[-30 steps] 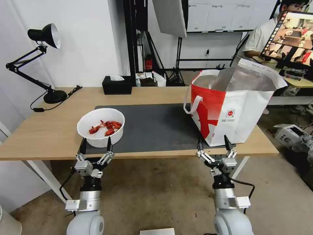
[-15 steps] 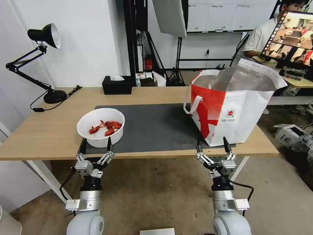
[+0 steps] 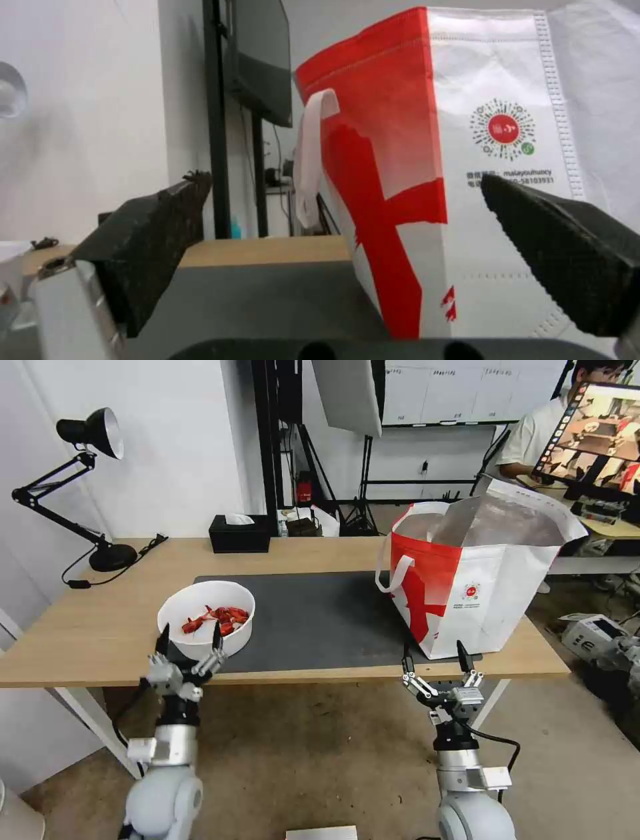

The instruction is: Pick up the trash from the table and place it into the takeout bag.

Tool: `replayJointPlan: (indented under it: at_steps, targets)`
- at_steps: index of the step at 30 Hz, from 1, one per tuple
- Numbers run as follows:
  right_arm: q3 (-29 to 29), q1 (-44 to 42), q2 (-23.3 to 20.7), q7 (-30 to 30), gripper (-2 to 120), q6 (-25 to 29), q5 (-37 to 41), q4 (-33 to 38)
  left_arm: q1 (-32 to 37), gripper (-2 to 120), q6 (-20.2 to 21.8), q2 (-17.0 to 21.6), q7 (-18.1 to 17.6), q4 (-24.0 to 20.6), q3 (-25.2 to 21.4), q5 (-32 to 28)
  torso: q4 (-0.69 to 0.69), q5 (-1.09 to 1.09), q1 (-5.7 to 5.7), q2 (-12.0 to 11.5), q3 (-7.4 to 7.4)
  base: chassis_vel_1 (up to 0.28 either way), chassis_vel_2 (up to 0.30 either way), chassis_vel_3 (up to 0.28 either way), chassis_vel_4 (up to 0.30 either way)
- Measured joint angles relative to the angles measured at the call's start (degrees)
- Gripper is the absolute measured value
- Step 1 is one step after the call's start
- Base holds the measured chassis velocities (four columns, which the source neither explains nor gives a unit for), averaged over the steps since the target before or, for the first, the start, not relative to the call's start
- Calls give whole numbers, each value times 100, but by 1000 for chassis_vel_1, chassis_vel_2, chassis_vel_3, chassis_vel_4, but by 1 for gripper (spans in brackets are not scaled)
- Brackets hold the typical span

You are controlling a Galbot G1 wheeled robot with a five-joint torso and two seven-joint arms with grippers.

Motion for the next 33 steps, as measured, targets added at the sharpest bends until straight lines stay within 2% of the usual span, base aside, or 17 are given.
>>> replayJointPlan:
  at_steps: [1,3,4,5,8,9,11,12,15,16,19,20,21,28,29,32,33]
  targets:
    - [0,0,0,0,100,0,0,0,0,100,0,0,0,0,0,0,0,0,0,0,0,0,0,0,0]
    - [3,0,-4,0,100,-5,-3,2,-221,100,318,166,-208,-9,-5,-73,0,0,0,0,0,0,0,0,0]
    - [9,2,-13,0,100,-11,-6,3,-463,100,806,369,-425,-45,-11,-211,0,0,0,0,0,0,0,0,0]
    - [9,2,-13,0,100,-11,-6,3,-463,100,806,369,-425,-45,-11,-211,0,0,0,0,0,0,0,0,0]
    - [22,8,-23,0,100,-21,-9,2,-934,100,1665,716,-849,-101,-26,-474,0,-1,0,0,0,0,0,0,0]
    - [22,8,-23,0,100,-21,-9,2,-934,100,1665,716,-849,-101,-26,-474,0,-1,0,0,0,0,0,0,0]
    - [26,11,-23,0,100,-26,-14,-3,-1294,100,2255,931,-1020,-104,-29,-668,0,0,0,0,0,0,0,0,0]
    - [26,11,-23,0,100,-26,-14,-3,-1294,100,2255,931,-1020,-104,-29,-668,0,0,0,0,0,0,0,0,0]
    - [27,23,-12,2,100,-34,-26,-8,-1729,100,3021,1196,-1185,-18,14,-1024,0,0,0,0,0,0,0,0,0]
    - [27,23,-12,2,100,-34,-26,-8,-1729,100,3021,1196,-1185,-18,14,-1024,0,0,0,0,0,0,0,0,0]
    - [28,25,1,3,100,-41,-39,-12,-2045,100,3561,1346,-1264,120,97,-1240,0,0,0,0,0,0,0,0,0]
    - [28,25,1,3,100,-41,-39,-12,-2045,100,3561,1346,-1264,120,97,-1240,0,0,0,0,0,0,0,0,0]
    - [33,22,9,4,100,-43,-47,-13,-2188,100,3829,1410,-1271,183,144,-1353,0,0,0,0,0,0,0,0,0]
    - [58,5,38,15,100,-49,-117,-15,-2808,100,4936,1681,-1506,520,292,-2016,0,0,0,0,0,0,0,0,0]
    - [58,5,38,15,100,-49,-117,-15,-2808,100,4936,1681,-1506,520,292,-2016,0,0,0,0,0,0,0,0,0]
    - [57,-10,65,18,100,-51,-154,-15,-3072,100,5499,1908,-1512,710,294,-2369,0,0,0,0,0,0,0,0,0]
    - [57,-10,65,18,100,-51,-154,-15,-3072,100,5499,1908,-1512,710,294,-2369,0,0,0,0,0,0,0,0,0]
